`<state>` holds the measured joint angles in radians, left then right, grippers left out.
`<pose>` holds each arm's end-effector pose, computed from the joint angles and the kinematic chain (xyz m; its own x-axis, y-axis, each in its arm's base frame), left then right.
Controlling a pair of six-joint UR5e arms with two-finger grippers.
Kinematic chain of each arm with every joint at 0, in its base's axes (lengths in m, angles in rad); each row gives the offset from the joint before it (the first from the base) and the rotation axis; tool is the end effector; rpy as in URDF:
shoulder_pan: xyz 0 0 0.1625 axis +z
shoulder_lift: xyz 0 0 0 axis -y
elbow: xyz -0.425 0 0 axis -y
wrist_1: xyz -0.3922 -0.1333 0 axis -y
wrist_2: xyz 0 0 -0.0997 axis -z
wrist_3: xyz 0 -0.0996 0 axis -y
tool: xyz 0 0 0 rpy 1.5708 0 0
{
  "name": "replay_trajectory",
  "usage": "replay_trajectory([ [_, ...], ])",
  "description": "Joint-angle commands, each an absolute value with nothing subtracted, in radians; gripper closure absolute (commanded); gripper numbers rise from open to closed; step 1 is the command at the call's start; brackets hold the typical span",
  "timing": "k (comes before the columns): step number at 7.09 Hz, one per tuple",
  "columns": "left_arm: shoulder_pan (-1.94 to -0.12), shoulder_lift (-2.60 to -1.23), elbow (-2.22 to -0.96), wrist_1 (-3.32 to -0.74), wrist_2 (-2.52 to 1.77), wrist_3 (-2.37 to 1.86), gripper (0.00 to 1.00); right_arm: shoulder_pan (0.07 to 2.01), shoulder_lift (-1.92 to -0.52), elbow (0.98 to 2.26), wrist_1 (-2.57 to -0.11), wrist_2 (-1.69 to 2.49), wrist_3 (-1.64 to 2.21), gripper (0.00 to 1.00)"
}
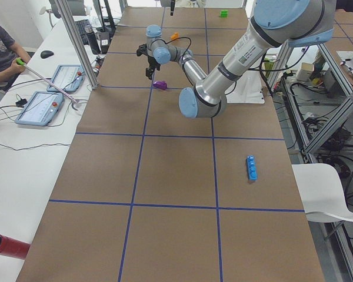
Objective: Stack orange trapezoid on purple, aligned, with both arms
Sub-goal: 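Release the purple block with the left gripper while the right grasps the orange block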
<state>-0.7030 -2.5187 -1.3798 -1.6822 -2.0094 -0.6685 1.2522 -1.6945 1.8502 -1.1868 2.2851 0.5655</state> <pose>0.5237 -0.5631 0.1233 0.5708 0.4476 -0.6884 -0.1773 0.8858 0.4289 -0.0792 -0.4574 0.5368 0.6608 -0.0332 0.7498 -0.1011 0.9860 0.1327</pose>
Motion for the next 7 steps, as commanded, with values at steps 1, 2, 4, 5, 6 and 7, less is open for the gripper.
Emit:
replay_trajectory([
  [1, -0.729, -2.508, -1.457, -1.605, -2.014, -0.666, 0.0, 1.136, -1.715, 1.803, -1.082, 2.221, 0.618, 0.0],
  [2, -0.73, -2.508, -1.457, -1.605, -2.013, -0.667, 0.0, 1.094, -1.71, 1.775, -1.08, 2.182, 0.618, 0.0],
  [4, -0.73, -2.507, -1.459, -1.605, -2.013, -0.667, 0.0, 1.048, -1.697, 1.717, -1.08, 2.175, 0.617, 0.0],
  [5, -0.729, -2.507, -1.457, -1.605, -2.013, -0.667, 0.0, 1.026, -1.689, 1.697, -1.08, 2.175, 0.617, 0.0],
  [6, -0.729, -2.491, -1.465, -1.605, -2.011, -0.669, 0.0, 1.014, -1.668, 1.677, -1.08, 2.177, 0.617, 0.0],
  [7, -0.729, -2.484, -1.471, -1.605, -2.011, -0.669, 0.0, 1.009, -1.633, 1.645, -1.08, 2.178, 0.615, 0.0],
])
